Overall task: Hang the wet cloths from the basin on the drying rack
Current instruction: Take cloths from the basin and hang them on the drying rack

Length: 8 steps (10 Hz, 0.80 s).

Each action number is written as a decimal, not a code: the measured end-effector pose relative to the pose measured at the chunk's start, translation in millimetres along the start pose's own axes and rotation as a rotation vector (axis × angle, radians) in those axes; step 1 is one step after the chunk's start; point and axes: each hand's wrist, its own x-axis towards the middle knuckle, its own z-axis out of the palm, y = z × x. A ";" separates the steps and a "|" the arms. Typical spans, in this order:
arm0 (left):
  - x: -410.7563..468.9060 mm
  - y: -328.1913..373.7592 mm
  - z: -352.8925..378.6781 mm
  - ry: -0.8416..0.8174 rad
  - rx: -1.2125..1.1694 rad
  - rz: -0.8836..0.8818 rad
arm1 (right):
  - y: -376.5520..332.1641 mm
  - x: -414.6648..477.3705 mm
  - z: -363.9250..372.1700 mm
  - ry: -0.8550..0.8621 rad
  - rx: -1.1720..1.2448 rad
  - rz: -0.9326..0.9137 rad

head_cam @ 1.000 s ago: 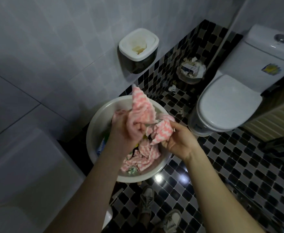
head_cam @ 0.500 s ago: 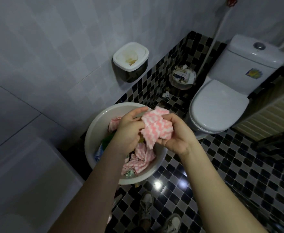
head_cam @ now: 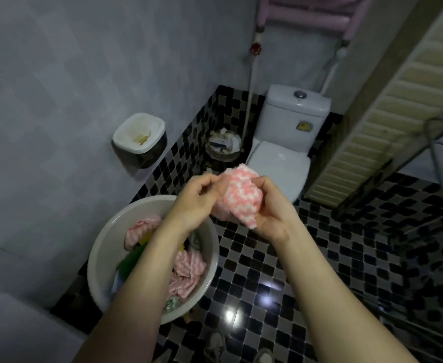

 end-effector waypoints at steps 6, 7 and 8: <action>31.2 61.5 102.0 -0.059 -0.918 -0.423 | -64.3 -100.5 -100.4 -0.275 0.170 -0.438; 31.2 77.3 119.9 -0.099 -1.048 -0.450 | -73.3 -118.8 -122.7 -0.155 0.096 -0.435; 19.1 107.5 144.5 -0.249 -1.235 -0.362 | -83.6 -134.8 -148.5 -0.037 0.125 -0.456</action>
